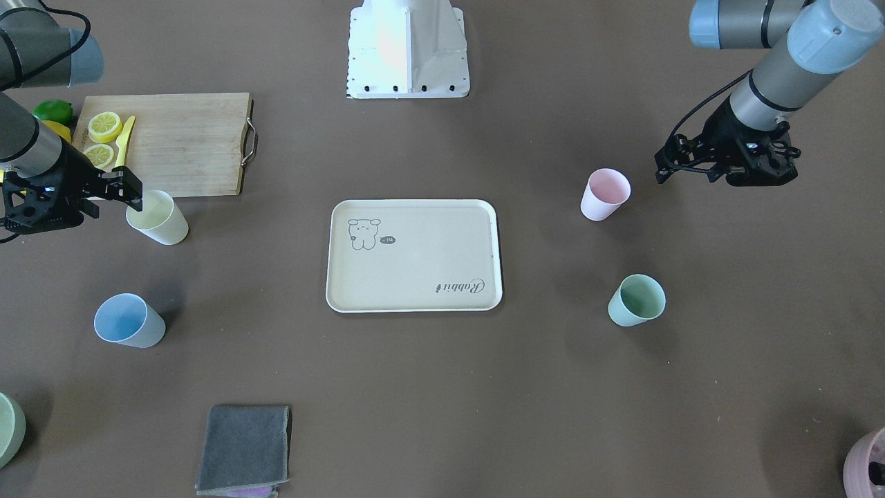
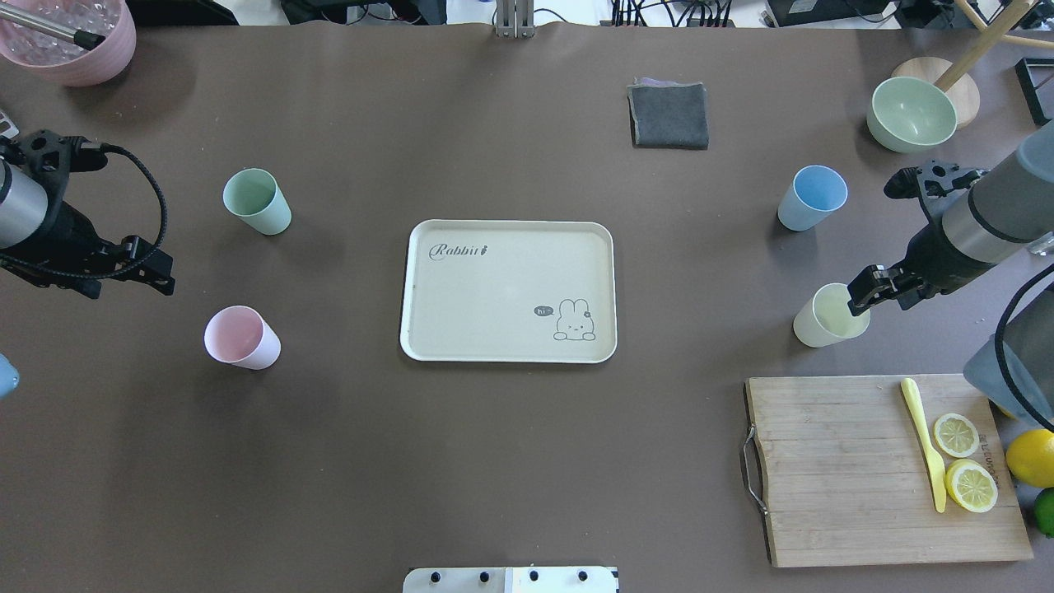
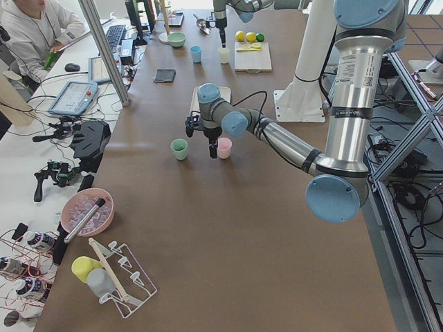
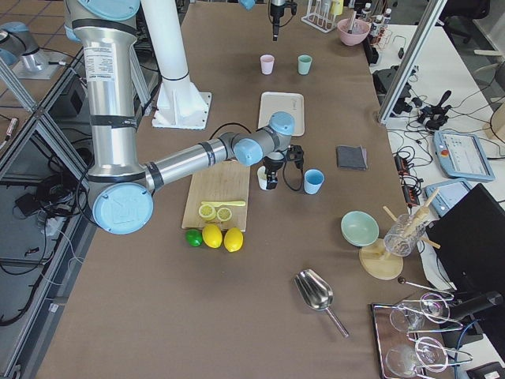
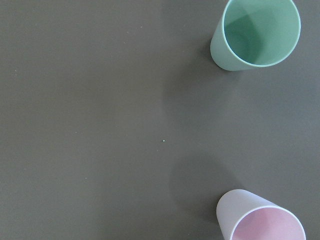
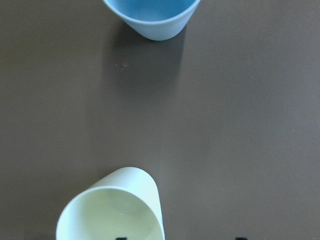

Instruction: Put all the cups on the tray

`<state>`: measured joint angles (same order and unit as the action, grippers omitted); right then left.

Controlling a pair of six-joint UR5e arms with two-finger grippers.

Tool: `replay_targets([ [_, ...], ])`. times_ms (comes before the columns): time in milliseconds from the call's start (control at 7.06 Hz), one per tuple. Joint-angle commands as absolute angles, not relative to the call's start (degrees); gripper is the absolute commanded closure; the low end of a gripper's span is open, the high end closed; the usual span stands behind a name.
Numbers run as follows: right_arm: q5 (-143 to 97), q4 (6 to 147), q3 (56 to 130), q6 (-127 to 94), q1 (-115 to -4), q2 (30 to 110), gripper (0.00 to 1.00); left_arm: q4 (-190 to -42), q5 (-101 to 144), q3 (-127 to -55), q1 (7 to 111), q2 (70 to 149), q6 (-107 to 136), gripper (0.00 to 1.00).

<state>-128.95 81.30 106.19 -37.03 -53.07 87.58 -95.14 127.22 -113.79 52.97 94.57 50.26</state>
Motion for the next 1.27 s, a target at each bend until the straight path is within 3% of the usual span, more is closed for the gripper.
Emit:
replay_targets([
  [0, -128.8, 81.3, 105.6, -37.2, -52.3, 87.1, 1.0, -96.2, 125.2, -113.1, 49.1, 94.7, 53.6, 0.08],
  [425, -129.0, 81.3, 105.5, -37.2, -51.9, 86.3, 1.0, -101.8, 122.5, -110.4, 43.3, 94.9, 59.6, 0.19],
  [566, -129.6, 81.5, 105.9, -37.2, -52.0, 85.1, 1.0, -103.6, 121.5, -109.4, 43.1, 94.8, 60.5, 0.29],
  [850, -132.2, 82.1, 106.5, -38.7, -52.6, 81.8, 1.0, -103.9, 121.6, -109.4, 42.8, 94.9, 62.8, 1.0],
  [1133, -133.1, 82.2, 106.2, -47.3, -51.8, 76.0, 1.0, -103.7, 121.9, -109.2, 42.3, 97.4, 63.5, 1.0],
])
